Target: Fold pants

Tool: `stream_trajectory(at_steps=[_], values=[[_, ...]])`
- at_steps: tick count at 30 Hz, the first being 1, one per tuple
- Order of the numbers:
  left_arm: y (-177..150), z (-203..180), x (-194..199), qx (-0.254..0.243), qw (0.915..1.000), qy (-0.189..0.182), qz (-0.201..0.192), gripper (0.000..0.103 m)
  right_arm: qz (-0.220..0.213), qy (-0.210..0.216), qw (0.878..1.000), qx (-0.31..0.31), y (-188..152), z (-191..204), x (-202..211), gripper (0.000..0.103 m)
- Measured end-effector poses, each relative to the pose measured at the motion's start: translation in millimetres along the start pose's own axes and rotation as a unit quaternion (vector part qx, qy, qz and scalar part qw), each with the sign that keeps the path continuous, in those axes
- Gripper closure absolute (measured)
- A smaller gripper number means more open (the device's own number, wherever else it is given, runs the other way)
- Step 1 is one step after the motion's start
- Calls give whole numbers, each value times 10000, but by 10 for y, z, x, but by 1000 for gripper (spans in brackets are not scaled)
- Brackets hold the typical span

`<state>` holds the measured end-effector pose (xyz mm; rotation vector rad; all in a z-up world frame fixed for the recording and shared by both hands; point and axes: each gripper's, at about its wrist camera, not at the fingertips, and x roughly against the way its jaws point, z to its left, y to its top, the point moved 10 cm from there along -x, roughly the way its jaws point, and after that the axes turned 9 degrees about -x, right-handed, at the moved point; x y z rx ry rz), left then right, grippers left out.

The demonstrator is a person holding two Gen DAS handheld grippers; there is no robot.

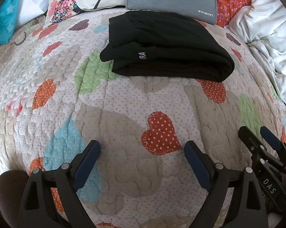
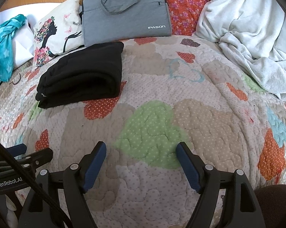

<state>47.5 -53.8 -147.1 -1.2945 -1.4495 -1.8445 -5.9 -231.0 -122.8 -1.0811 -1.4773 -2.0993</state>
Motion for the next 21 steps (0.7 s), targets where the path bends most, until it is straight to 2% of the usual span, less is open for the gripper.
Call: stream_trajectory(at_steps=[3,5,9,11,17,21], values=[[7,4,11,16,10000,-33,-34,13,-1,2,10000,-5,2,2,0,22],[50,31,57,180,9995,-203,-143,13,-2,13,10000,-14,12,3,4,22],[285,237,201,584,9960,-430,-513,13,-74,133,9999,-48,140,23,54,22],[436,354,214,713,9944,-528,-574,13,-56,244,9997,-35,240,59,51,22],[910,621,34,1147,9867,-1056,-457,13,250,799,9965,38,818,253,-139,22],[1221,646,-141,1308,9796,-1452,-462,13,502,1154,9920,-9,1278,415,-481,19]])
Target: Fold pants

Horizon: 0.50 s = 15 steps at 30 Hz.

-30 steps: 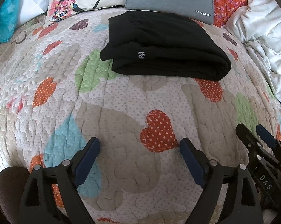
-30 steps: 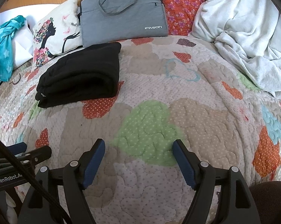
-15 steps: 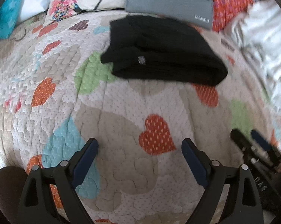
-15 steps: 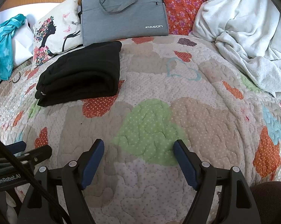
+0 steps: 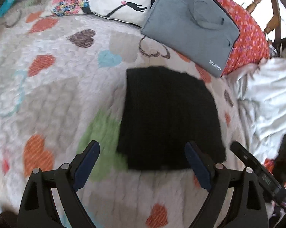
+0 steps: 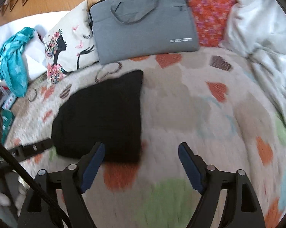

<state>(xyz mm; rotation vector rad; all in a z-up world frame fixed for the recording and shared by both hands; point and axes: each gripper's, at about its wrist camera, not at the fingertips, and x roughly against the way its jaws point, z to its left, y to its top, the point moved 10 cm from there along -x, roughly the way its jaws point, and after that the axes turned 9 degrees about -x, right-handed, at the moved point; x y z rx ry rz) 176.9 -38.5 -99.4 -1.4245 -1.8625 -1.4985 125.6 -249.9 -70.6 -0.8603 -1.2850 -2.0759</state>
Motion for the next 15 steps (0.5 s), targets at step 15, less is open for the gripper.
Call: stream_trajectory(at_steps=[15], values=[[639,-107,-795,-83,9977,-560,360,10,779,1636,9822,-494,586,247,-1167,21]])
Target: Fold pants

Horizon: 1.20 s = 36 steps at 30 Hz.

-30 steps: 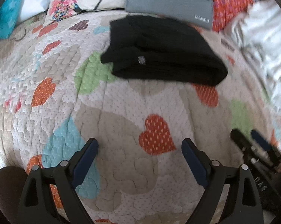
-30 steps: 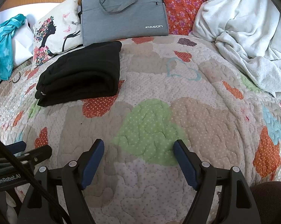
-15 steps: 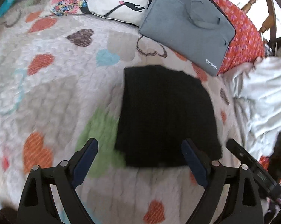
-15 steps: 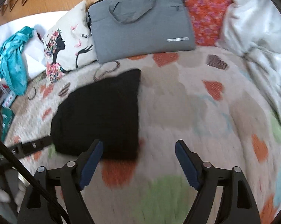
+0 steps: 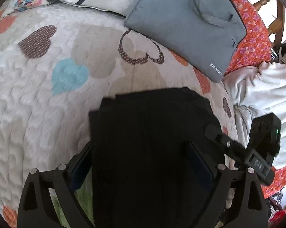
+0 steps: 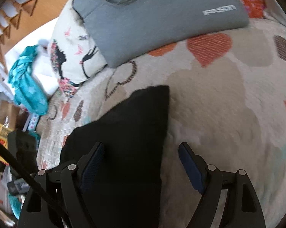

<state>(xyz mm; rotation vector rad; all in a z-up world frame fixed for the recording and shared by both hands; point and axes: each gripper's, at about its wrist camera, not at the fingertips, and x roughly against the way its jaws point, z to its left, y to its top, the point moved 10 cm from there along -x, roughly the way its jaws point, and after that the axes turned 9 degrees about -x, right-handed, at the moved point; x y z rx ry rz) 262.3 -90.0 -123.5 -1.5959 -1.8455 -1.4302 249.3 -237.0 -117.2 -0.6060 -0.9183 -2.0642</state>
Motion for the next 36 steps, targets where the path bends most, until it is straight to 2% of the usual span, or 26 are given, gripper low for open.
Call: stream_trajectory(at_steps=[1,2,3,5,7,11,15,18,19,21,24,26,30,33,36], values=[[35,-25,-21,-8,10000,-12,26,10,2,65,10000,14,15,9,-14,32],[57,-54,-31,-35,10000,-12,53,22,96,228,9997,-21,16,34,-36,65],[74,-79,-46,-59,9999,74,107,28,260,399,9987,-163,12,56,-70,75],[111,-143,-35,-89,9998,33,162,39,167,375,9990,-165,48,83,-26,80],[200,-190,16,-14,9999,-100,102,41,31,401,9991,-127,101,147,52,81],[438,-257,-3,182,9995,-270,13,41,-417,245,9988,-1,288,184,248,82],[502,-240,-331,142,9994,76,311,39,-637,-345,9974,3,378,-64,260,81],[523,-244,-345,205,9991,102,355,37,-590,-979,9934,83,345,-278,146,64],[545,-252,-293,245,9991,25,353,37,-649,-1053,9923,94,357,-296,167,55],[597,-204,-165,252,9992,24,299,37,-729,-1085,9914,64,393,-294,228,49],[719,-22,70,303,9989,319,146,37,-848,-1141,9898,102,414,-315,336,48],[832,36,272,356,9983,438,-111,37,-964,-1254,9874,109,423,-326,393,48],[956,-223,434,150,9989,93,-445,37,-1352,-1169,9838,116,453,-213,595,48],[923,-456,235,-11,9995,-148,-283,37,-1499,-1128,9821,196,443,-130,677,46],[810,-376,-130,55,9998,104,146,37,-1441,-1131,9828,230,407,-140,665,44]])
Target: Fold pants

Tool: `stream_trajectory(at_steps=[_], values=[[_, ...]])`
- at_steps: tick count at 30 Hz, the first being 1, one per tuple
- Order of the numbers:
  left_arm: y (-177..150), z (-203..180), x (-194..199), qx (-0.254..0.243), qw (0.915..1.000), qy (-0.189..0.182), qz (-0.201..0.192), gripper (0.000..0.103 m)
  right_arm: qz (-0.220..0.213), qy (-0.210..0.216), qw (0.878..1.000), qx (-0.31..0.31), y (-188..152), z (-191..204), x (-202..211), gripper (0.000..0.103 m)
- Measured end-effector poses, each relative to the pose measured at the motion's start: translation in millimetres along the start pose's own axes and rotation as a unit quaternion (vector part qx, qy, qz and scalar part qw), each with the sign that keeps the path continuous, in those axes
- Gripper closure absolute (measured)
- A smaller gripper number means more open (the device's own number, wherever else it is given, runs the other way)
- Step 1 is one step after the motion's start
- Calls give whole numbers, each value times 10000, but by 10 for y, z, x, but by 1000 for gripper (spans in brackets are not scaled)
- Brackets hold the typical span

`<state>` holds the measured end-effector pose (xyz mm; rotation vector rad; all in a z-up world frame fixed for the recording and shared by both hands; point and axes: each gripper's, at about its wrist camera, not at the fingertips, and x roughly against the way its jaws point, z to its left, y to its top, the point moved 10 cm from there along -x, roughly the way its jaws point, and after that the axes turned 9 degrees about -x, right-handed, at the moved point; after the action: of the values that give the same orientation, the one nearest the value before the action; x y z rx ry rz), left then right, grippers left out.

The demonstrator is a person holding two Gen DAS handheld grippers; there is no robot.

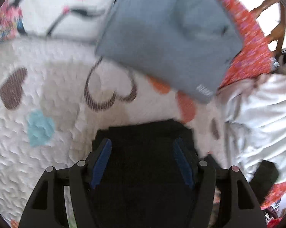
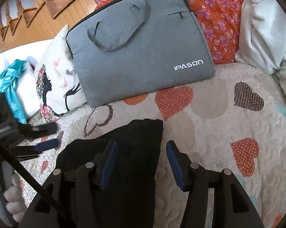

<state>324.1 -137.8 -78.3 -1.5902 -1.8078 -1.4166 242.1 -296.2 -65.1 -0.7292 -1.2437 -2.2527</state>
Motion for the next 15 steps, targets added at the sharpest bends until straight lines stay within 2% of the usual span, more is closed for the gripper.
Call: stream_trajectory(at_steps=[1,2,3,5,7,9,12,15], values=[[-39,86,-131,-1,9995,257,162,37,22,-25,10000,-19,-5,-31,-9,44],[-44,163,-199,-76,9983,566,146,36,40,-47,10000,-50,-7,-58,-19,44],[-29,178,-201,-158,9973,709,80,33,67,-72,9999,-100,-6,-93,-37,44],[-9,170,-183,-123,9977,654,98,31,83,-109,9997,-223,13,-166,-57,44],[58,197,-18,68,9988,458,-143,31,45,-124,9994,-307,43,-226,-46,44],[97,253,156,188,9982,458,-325,31,-11,-139,9993,-350,81,-263,-29,44],[39,325,444,107,9957,722,-573,31,-87,-149,9992,-354,118,-282,0,43],[-165,319,770,-277,9896,1138,-831,31,-209,-305,9990,-234,101,-295,63,43]])
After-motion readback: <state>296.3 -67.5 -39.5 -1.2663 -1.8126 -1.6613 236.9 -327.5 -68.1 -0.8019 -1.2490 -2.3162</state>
